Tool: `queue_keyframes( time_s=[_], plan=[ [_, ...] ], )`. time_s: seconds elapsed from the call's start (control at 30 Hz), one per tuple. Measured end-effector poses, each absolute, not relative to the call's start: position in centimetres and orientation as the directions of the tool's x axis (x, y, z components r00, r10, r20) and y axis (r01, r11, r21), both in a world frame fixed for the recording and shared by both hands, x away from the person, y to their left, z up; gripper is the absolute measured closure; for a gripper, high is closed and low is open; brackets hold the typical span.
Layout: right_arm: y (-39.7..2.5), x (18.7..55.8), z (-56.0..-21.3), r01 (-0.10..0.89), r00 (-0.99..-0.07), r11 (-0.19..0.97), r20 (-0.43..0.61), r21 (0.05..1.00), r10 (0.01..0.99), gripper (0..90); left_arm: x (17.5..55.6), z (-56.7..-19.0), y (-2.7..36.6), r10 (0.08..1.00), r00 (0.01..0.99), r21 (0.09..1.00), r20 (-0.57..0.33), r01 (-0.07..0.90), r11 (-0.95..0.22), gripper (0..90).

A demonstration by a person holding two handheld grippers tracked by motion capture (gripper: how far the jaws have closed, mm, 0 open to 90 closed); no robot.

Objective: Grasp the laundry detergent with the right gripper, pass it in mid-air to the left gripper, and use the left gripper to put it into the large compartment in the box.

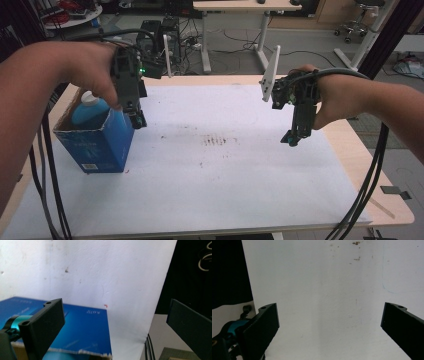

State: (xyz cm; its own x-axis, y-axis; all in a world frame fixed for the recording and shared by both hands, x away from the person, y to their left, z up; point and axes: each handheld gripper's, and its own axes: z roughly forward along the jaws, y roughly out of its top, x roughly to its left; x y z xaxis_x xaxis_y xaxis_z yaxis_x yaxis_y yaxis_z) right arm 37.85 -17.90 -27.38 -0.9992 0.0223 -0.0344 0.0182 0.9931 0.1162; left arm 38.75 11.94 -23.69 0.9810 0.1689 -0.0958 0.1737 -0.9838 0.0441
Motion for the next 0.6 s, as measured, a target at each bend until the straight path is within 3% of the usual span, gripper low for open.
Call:
queue_keyframes(
  time_s=[0.6],
  plan=[
    [-18.0, 38.8, -28.1, 0.019, -0.999, 0.995, -0.024, 0.101, 0.021, 0.9, 39.4, -25.7, 9.6, 0.121, 0.987, 0.022, -0.109, 0.124, -0.992, 1.7]
  ],
)
